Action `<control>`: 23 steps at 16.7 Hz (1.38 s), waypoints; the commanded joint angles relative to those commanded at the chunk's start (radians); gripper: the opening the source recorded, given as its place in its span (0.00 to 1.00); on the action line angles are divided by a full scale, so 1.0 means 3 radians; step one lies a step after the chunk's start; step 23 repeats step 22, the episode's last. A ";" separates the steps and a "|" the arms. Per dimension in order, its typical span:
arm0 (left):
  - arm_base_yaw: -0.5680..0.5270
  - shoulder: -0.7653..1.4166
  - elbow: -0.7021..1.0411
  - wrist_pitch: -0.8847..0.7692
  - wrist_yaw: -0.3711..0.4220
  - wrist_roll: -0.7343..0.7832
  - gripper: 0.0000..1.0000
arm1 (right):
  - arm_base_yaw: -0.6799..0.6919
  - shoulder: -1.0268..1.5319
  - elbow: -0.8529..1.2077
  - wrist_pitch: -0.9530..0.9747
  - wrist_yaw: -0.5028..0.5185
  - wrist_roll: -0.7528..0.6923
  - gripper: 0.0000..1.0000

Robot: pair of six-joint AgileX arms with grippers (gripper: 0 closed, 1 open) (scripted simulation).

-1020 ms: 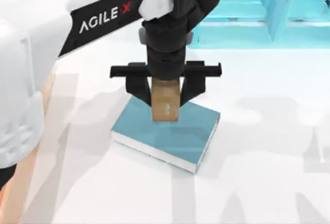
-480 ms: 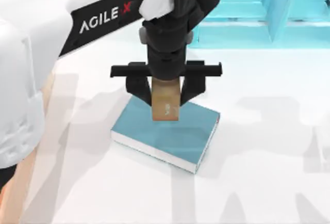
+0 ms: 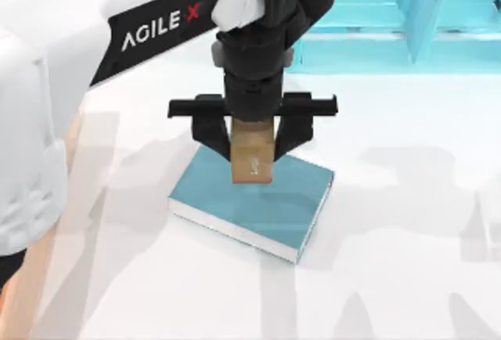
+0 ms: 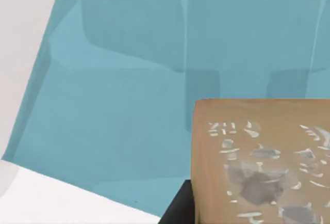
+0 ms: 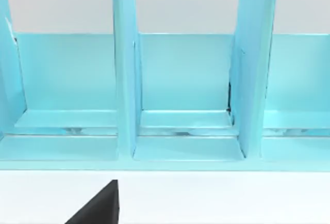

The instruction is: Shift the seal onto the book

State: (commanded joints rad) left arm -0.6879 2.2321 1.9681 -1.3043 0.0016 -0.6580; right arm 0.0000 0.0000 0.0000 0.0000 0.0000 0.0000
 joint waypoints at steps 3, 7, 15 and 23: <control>0.0000 0.0000 0.0000 0.0000 0.0000 0.0000 0.83 | 0.0000 0.0000 0.0000 0.0000 0.0000 0.0000 1.00; 0.0000 0.0000 0.0000 0.0000 0.0000 0.0000 1.00 | 0.0000 0.0000 0.0000 0.0000 0.0000 0.0000 1.00; 0.0011 0.0001 0.0012 -0.0013 0.0003 -0.0005 1.00 | 0.0000 0.0000 0.0000 0.0000 0.0000 0.0000 1.00; 0.0002 0.0018 0.0424 -0.0407 0.0000 -0.0002 1.00 | 0.0000 0.0000 0.0000 0.0000 0.0000 0.0000 1.00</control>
